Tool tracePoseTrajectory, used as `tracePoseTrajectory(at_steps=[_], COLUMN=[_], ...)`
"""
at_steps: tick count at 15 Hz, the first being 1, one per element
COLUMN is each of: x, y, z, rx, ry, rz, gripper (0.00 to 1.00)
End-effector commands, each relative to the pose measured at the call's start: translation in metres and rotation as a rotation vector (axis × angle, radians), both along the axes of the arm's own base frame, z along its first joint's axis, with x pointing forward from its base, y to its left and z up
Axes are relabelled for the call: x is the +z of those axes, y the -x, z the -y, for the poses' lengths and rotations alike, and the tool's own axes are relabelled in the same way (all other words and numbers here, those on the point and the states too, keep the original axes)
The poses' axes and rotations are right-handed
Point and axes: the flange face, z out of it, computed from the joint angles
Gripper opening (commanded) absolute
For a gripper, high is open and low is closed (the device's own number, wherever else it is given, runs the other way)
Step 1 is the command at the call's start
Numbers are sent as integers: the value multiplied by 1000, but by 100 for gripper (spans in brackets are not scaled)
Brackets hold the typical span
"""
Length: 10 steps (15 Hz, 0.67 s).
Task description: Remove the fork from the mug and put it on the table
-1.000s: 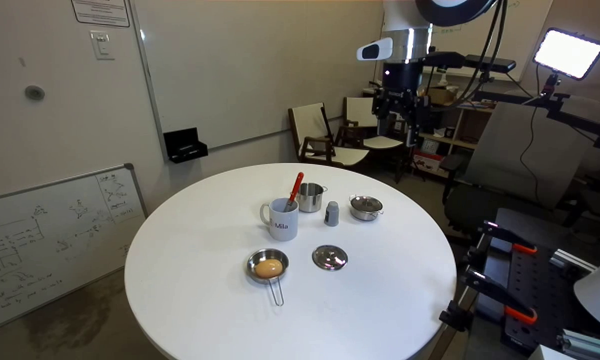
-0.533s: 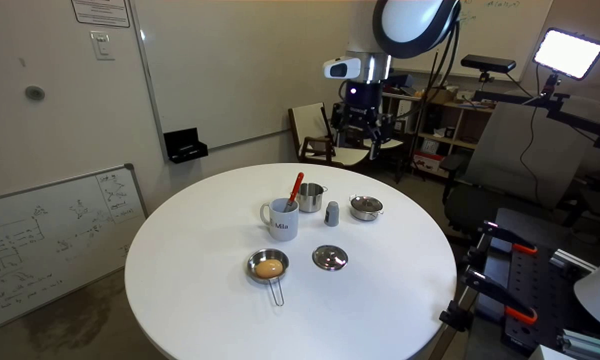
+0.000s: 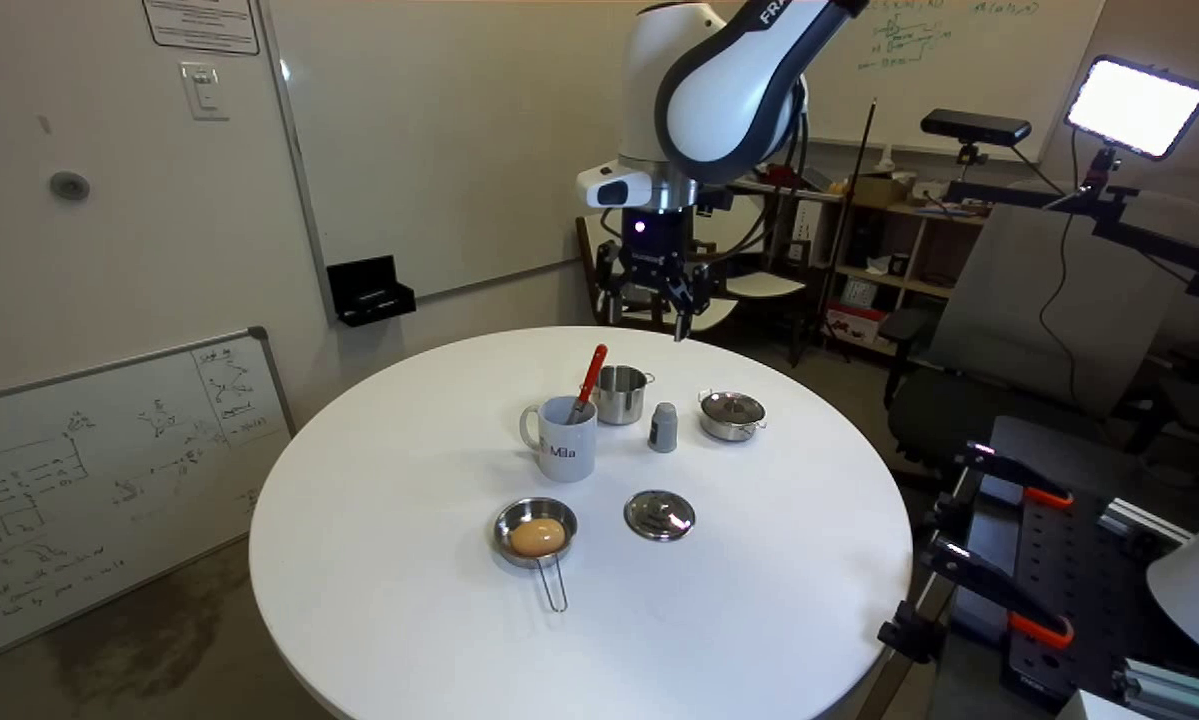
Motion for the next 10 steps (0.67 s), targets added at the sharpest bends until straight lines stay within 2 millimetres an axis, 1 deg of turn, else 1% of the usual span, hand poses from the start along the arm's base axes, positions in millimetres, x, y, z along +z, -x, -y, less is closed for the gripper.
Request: tracePoseTrajectory(at_steps=[1, 7, 8, 10], x=[-15, -39, -31, -36], y=[-35, -68, -51, -53], z=[0, -11, -8, -9], rx=[45, 52, 50, 50], ry=[21, 36, 23, 21], rz=[37, 33, 25, 20], gripper=[100, 100, 100, 100])
